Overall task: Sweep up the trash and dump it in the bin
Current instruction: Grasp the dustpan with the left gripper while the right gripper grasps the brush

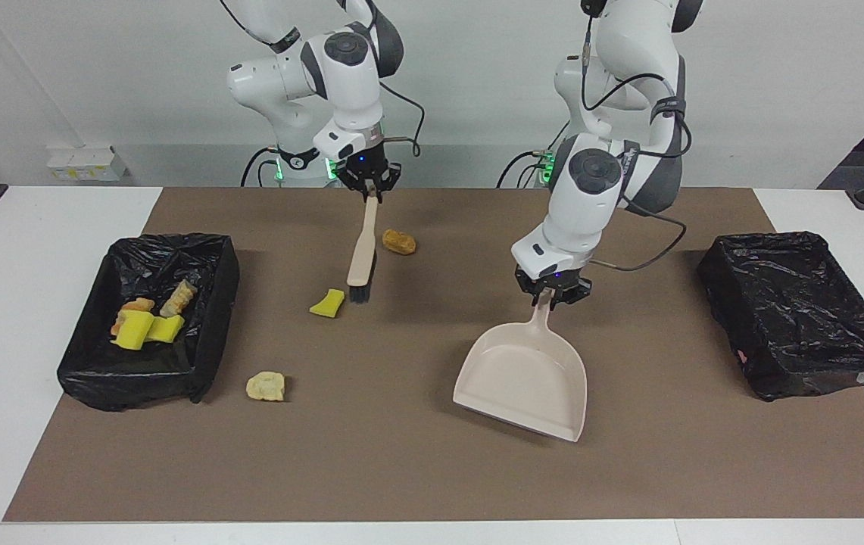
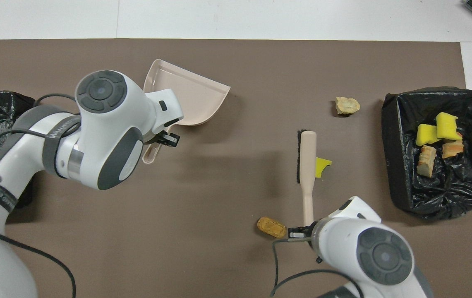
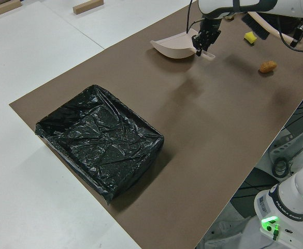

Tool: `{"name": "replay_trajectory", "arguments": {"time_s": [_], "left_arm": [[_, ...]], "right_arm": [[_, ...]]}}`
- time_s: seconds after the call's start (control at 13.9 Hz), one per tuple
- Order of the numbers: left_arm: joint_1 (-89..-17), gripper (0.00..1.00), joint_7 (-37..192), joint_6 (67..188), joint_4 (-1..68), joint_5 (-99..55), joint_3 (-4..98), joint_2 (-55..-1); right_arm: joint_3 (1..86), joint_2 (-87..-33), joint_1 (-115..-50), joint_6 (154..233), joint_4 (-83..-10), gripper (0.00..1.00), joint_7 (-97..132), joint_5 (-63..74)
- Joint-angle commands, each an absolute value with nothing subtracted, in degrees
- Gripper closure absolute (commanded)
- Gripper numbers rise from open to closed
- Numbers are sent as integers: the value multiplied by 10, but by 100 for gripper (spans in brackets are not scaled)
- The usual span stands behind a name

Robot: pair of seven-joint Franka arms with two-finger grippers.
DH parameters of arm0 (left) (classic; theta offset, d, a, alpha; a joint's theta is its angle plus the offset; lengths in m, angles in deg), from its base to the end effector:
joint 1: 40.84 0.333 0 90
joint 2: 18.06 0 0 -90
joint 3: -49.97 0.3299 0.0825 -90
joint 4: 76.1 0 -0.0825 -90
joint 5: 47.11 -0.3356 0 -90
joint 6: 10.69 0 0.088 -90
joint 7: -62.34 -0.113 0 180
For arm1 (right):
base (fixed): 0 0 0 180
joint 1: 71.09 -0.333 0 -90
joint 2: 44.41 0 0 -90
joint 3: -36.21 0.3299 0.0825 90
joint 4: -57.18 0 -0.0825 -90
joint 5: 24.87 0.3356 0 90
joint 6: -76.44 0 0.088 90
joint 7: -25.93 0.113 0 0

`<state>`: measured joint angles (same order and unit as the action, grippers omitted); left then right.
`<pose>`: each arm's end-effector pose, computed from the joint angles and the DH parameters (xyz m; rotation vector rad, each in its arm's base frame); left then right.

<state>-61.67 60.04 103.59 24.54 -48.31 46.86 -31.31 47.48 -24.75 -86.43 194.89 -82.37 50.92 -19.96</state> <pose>0.5361 -0.2338 0.4625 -3.0519 0.7227 -0.0130 0.3402 0.1803 0.4578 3.1362 -0.0406 -0.0482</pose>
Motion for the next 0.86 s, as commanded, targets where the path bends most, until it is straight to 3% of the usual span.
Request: {"name": "replay_trajectory", "arguments": {"time_s": [0.0, 0.29, 0.58, 0.79], "left_arm": [[-591, 100, 485, 988, 258, -496, 465, -248], [-546, 100, 267, 911, 259, -496, 466, -217], [-523, 100, 74, 866, 308, -535, 468, -181], [-524, 100, 71, 941, 401, -536, 468, -148]], "right_arm": [[481, -323, -781, 1950, -752, 100, 416, -254], [481, -460, -722, 1871, -574, 100, 375, -333], [481, -542, -687, 1861, -508, 100, 352, -423], [482, -573, -678, 1853, -498, 100, 323, -495]]}}
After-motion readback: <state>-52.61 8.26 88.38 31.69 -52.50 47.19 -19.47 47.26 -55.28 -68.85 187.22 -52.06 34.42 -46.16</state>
